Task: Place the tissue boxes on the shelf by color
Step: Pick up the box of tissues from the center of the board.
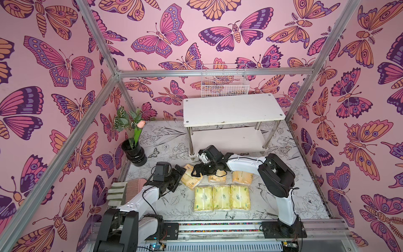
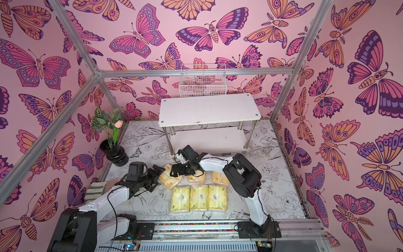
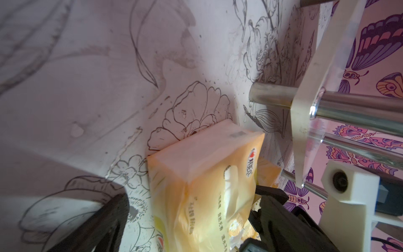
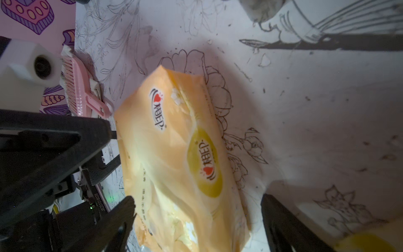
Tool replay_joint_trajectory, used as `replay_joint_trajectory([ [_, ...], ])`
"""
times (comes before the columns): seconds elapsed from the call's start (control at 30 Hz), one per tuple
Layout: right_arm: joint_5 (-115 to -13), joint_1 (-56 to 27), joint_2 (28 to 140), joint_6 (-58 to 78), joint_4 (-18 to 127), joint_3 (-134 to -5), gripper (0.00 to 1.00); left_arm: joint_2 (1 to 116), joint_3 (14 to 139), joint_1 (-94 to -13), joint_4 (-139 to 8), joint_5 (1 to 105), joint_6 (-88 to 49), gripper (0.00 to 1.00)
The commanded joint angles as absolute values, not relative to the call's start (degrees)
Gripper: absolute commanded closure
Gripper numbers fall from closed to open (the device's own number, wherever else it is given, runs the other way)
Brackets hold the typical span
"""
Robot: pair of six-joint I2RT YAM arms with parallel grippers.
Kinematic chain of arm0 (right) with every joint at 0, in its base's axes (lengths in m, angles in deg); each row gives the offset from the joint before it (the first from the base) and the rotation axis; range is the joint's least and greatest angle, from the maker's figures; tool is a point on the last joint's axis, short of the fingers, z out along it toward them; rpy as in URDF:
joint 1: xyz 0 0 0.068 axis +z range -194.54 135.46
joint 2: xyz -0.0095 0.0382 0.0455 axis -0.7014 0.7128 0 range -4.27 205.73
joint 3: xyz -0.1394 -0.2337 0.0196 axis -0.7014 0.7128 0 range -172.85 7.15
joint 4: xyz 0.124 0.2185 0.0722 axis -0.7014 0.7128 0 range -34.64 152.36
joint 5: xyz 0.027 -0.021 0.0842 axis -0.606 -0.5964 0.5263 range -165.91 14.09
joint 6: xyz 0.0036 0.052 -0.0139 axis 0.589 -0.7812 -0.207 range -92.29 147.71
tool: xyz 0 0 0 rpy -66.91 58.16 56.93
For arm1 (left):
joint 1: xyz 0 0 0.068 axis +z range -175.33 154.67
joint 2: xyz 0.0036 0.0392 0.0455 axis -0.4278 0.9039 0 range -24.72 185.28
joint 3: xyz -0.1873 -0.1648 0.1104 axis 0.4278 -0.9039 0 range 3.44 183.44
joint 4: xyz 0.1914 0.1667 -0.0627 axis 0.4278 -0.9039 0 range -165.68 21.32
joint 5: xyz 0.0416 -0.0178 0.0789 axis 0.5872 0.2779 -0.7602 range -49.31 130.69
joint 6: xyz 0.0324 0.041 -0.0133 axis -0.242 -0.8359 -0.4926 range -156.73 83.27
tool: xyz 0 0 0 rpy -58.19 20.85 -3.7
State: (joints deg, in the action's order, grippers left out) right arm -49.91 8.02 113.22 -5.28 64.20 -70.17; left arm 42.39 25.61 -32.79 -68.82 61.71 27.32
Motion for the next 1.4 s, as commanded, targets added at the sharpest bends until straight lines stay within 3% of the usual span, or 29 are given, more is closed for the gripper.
replay_joint_trajectory([
  [0.0, -45.4, 8.5, 114.0, -7.3, 60.1, -68.4, 0.06, 43.9, 26.1, -32.4, -67.2, 64.8, 25.5, 0.01],
  [0.47, -34.5, 8.5, 112.2, -21.1, 39.0, -59.1, 0.18, 43.2, 24.9, -32.5, -66.8, 65.0, 25.0, 0.0],
  [0.93, -32.0, 8.5, 112.7, -25.5, 32.8, -58.5, 0.59, 41.8, 24.4, -32.5, -66.9, 66.5, 24.5, 0.0],
  [1.17, -31.9, 8.4, 110.3, -26.3, 32.0, -57.0, 0.89, 37.7, 25.6, -32.6, -67.8, 67.0, 24.8, 0.0],
  [1.37, -32.8, 7.2, 103.0, -26.6, 32.0, -52.6, 0.94, 31.4, 31.0, -32.4, -77.7, 63.9, 21.4, 0.01],
])
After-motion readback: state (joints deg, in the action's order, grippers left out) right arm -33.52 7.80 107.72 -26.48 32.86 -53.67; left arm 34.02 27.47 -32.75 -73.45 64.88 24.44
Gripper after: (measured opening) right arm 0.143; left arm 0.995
